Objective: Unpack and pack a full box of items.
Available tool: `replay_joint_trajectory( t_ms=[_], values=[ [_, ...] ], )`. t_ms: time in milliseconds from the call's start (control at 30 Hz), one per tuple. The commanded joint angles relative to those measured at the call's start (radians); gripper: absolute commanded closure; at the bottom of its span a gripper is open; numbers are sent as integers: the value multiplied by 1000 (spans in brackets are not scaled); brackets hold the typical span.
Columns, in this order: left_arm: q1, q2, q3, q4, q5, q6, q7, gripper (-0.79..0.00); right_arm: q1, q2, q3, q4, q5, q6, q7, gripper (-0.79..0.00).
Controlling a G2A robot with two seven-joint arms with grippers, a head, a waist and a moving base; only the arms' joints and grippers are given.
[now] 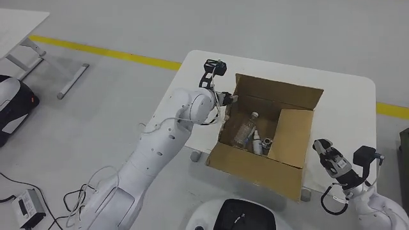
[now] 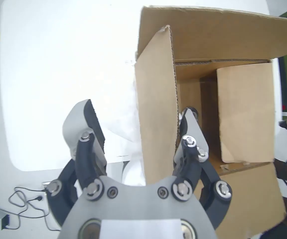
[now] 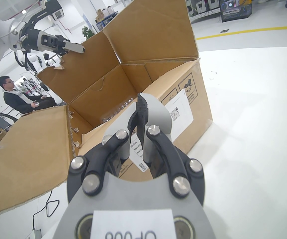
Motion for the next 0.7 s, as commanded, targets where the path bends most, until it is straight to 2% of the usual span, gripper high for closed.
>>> replay_joint_trajectory(
  t_ms=[0,267,667],
  values=[
    [5,2,3,-1,71,10,10,-785,1,-1,0,2,2,-1,2,0],
    [-3,4,20,62,256,44,-42,-785,5,-1,6,9,5,-4,5,0],
    [-46,-28,100,243,349,89,-23,-785,-3,-1,19,1,6,-11,4,0]
  ],
)
